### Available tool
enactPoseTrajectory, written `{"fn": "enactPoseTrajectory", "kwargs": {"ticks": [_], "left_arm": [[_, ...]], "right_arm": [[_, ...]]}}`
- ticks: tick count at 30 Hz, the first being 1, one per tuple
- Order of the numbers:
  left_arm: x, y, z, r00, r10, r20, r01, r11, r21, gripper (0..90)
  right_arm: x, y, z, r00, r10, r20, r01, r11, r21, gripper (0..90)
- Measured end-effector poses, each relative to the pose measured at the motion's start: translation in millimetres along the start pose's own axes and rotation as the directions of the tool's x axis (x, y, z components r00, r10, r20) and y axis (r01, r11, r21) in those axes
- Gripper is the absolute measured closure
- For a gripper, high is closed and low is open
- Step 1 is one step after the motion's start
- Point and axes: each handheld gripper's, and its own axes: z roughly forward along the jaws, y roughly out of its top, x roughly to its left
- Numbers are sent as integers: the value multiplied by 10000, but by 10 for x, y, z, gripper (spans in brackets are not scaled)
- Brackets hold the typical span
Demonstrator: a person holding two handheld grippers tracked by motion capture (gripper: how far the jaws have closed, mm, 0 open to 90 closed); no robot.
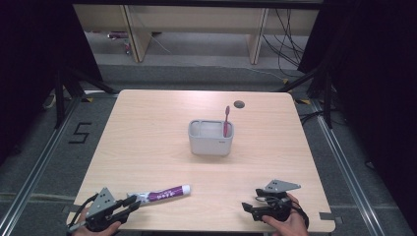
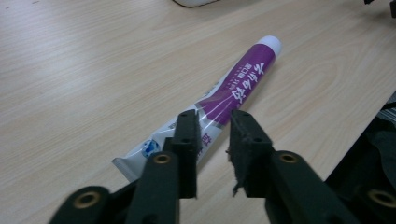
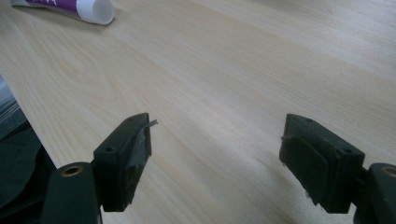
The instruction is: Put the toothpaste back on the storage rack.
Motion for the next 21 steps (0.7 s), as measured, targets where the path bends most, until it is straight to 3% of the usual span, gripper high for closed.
{"fn": "enactPoseTrajectory", "kwargs": {"ticks": [1, 2, 3, 4, 5, 6, 7, 12, 13, 15, 16, 19, 21], "left_arm": [[-8, 0, -5, 9998, 160, 67, -161, 9998, 119, 843], [-32, -5, 2, 9999, 95, 85, -96, 9999, 90, 843], [-46, -4, 2, 9997, 211, 121, -213, 9997, 134, 869], [-69, -5, 11, 9993, 248, 263, -252, 9996, 159, 896], [-69, -5, 11, 9993, 248, 263, -252, 9996, 159, 897], [-95, -5, 20, 9987, 374, 335, -383, 9989, 261, 898], [-95, -5, 20, 9987, 374, 335, -383, 9989, 261, 898], [-131, -5, 52, 9974, 621, 372, -637, 9970, 449, 898], [-140, -7, 69, 9973, 611, 417, -632, 9967, 512, 899], [-140, -4, 81, 9957, 843, 377, -869, 9935, 739, 898], [-161, -9, 100, 9971, 648, 408, -674, 9955, 670, 899], [-147, -2, 105, 9949, 907, 441, -945, 9912, 931, 899], [-155, -2, 130, 9965, 780, 314, -803, 9934, 815, 899]], "right_arm": [[-10, -1, 1, 9999, -31, -107, 31, 10000, -39, 252], [-14, 0, -5, 9999, -160, -14, 160, 9999, -64, 252], [-1, -4, -4, 9999, 54, -125, -55, 10000, -24, 252], [-17, -5, -8, 9999, -156, -55, 156, 9999, -75, 253], [-17, -5, -8, 9999, -156, -55, 156, 9999, -75, 253], [6, -11, -5, 9996, 165, -216, -163, 9998, 73, 253], [-17, -10, 3, 9996, -99, -247, 98, 9999, -29, 255], [-19, -15, 8, 9995, -46, -315, 46, 10000, -12, 256], [8, -20, -7, 9995, 250, -204, -249, 9997, 52, 256], [-13, -18, -14, 9999, -117, -104, 117, 9999, -73, 256], [11, -21, -15, 9992, 245, -301, -243, 9997, 64, 256], [-15, -23, -20, 9999, -115, -87, 115, 9999, -48, 256], [-16, -25, -20, 9999, -112, -111, 111, 9999, -67, 256]]}}
